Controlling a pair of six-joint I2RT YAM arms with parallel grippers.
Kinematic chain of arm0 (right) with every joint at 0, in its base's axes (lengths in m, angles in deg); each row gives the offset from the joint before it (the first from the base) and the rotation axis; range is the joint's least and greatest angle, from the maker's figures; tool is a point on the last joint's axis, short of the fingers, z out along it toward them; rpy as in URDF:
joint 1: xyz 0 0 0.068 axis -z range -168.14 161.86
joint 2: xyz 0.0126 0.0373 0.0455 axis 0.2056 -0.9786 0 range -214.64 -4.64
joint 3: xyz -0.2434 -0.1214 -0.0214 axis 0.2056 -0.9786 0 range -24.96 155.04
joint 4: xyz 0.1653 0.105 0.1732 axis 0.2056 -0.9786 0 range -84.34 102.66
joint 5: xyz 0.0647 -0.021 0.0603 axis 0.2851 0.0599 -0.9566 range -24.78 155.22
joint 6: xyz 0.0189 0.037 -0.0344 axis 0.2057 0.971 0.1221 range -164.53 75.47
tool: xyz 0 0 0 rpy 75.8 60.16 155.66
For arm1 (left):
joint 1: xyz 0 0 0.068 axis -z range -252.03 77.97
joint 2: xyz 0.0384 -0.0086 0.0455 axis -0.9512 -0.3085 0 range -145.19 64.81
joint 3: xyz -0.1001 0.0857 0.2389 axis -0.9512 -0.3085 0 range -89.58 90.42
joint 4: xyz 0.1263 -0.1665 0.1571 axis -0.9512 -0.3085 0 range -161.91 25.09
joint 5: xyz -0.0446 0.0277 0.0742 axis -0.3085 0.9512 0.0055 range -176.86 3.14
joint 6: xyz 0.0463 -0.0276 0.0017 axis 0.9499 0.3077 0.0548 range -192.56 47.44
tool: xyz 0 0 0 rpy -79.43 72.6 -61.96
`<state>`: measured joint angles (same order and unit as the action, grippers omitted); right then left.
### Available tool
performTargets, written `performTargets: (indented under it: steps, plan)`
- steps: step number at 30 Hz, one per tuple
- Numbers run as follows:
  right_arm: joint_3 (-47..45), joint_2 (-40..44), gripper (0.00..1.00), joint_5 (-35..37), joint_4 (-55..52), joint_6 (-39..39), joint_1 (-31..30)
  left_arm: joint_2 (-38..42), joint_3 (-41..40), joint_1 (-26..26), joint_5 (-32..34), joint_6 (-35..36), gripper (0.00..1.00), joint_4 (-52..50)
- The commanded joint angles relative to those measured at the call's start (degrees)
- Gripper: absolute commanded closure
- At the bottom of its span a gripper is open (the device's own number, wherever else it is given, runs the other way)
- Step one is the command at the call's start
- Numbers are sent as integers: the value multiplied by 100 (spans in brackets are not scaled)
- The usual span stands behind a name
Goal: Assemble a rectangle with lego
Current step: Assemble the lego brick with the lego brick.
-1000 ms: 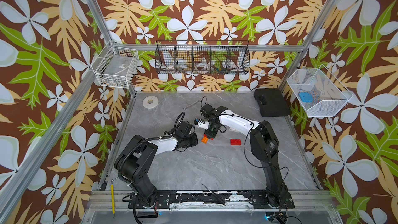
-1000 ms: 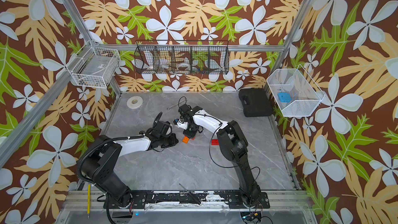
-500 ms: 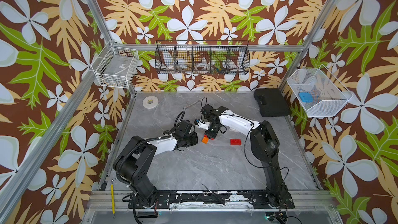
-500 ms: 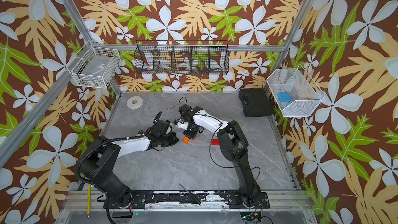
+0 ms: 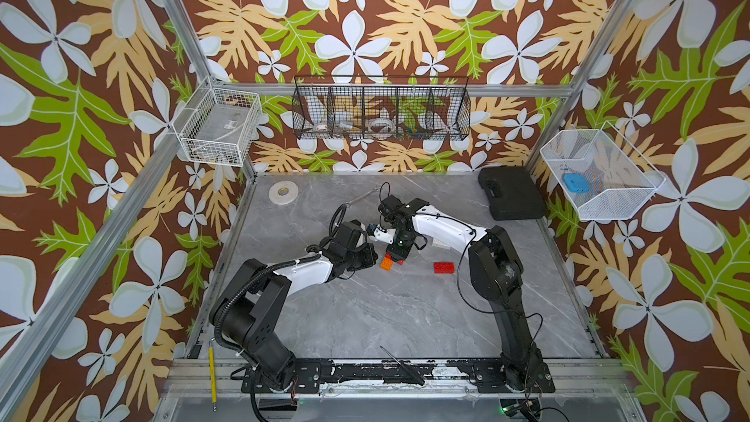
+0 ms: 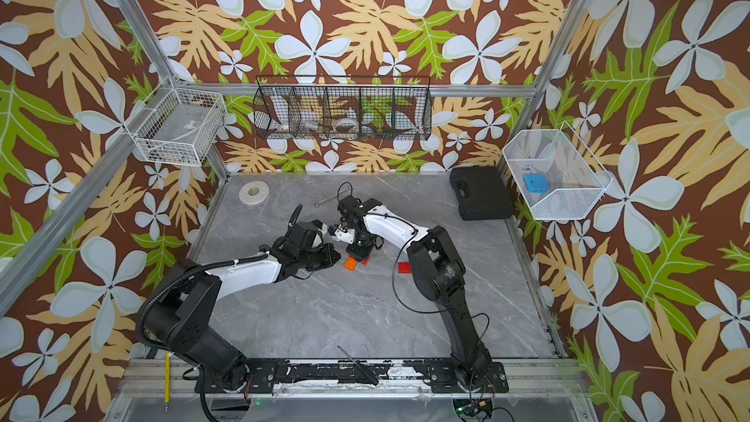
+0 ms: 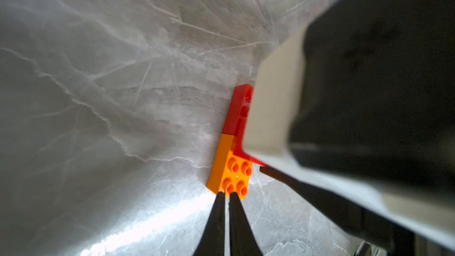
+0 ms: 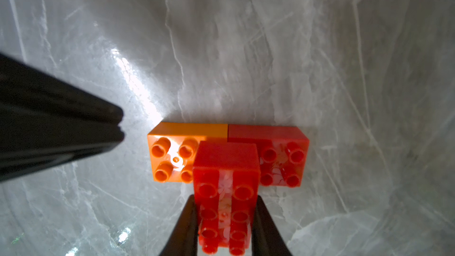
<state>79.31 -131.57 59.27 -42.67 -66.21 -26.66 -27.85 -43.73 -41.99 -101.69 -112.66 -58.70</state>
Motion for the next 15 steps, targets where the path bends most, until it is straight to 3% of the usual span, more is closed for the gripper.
performTargets:
  steps: [1,8,15]
  plan:
    - [28,-139,90,-65,-320,23,-41,72,-85,-7,41,-51,90,129]
    - [372,-317,90,-51,-546,48,-59,209,-303,-6,-5,-129,90,435]
    - [540,-381,90,14,-580,49,-120,198,-668,-7,-617,-550,90,1758]
